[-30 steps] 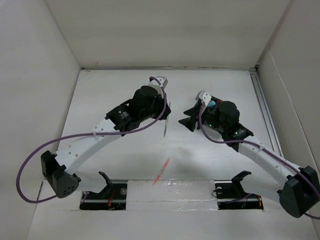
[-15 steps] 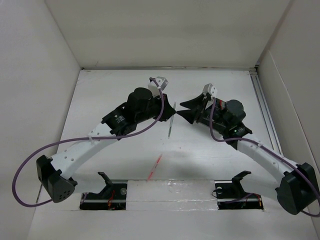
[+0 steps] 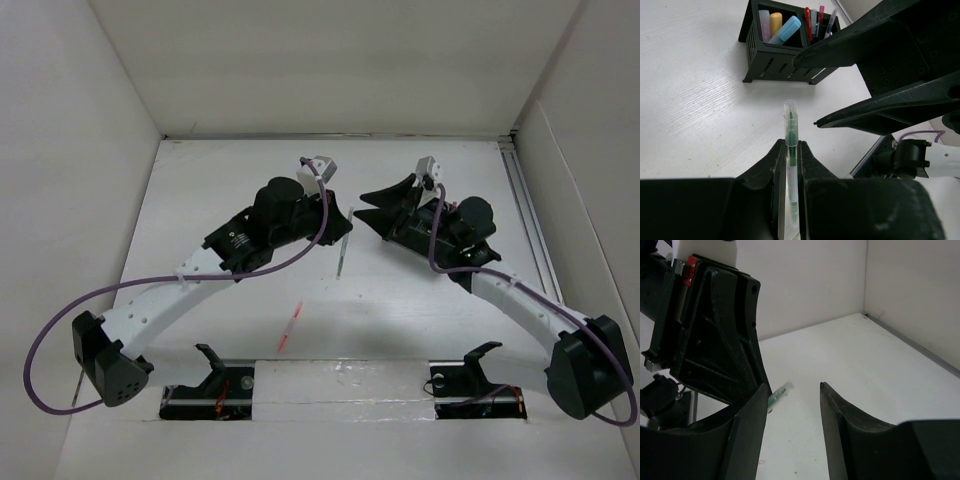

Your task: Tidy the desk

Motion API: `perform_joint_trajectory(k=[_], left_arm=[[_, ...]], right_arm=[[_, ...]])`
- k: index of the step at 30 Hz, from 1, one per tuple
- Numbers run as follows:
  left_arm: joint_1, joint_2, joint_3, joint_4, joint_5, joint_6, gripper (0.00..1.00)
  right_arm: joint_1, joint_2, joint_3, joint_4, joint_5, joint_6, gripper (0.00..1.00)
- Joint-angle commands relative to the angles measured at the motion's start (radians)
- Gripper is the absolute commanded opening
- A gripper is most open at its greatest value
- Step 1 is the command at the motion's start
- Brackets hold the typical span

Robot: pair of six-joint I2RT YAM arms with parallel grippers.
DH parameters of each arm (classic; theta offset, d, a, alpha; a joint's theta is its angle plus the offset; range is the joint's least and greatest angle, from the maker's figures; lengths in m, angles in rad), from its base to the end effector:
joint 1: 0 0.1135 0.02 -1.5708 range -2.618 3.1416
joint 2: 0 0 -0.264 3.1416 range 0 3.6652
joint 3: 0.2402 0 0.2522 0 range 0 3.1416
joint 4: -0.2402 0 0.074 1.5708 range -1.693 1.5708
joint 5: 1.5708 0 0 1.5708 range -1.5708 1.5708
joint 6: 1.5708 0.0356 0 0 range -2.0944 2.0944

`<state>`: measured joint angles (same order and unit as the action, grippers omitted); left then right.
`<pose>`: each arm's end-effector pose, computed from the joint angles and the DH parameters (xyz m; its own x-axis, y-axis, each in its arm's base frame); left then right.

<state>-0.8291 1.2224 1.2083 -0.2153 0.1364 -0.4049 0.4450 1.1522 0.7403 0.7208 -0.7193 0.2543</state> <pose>0.1870 -0.2112 0.3933 -0.4642 -0.0711 -0.8829 0.6931 0.5914 -0.4120 0.2220 0.1319 0.3423 0.0416 0.2295 -0.9724 -0.9308 0.3628 0.0458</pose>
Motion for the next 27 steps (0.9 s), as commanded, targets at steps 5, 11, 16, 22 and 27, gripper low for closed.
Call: perform_joint_trajectory(k=[5,11,16,22,27], left_arm=[[-0.01,-0.027,-0.009,0.067,0.028,0.006,0.0],[-0.03,-0.04,-0.003,0.068,-0.003,0.02,0.0],[-0.039,-0.049,-0.004,0.068,-0.038,0.024,0.0],[-0.039,-0.07,-0.007,0.076,-0.101,0.028,0.0],[-0.039,-0.07,-0.015,0.093,-0.113,0.025,0.0]], right_arm=[[0.05,0.07,-0.004,0.267,-0.045,0.154,0.51],[0.061,0.096,-0.042,0.341,-0.017,0.212,0.5],[0.07,0.122,-0.05,0.396,-0.019,0.256,0.43],[0.08,0.142,-0.099,0.486,-0.019,0.338,0.39],[0.107,0.193,-0.107,0.561,-0.037,0.407,0.29]])
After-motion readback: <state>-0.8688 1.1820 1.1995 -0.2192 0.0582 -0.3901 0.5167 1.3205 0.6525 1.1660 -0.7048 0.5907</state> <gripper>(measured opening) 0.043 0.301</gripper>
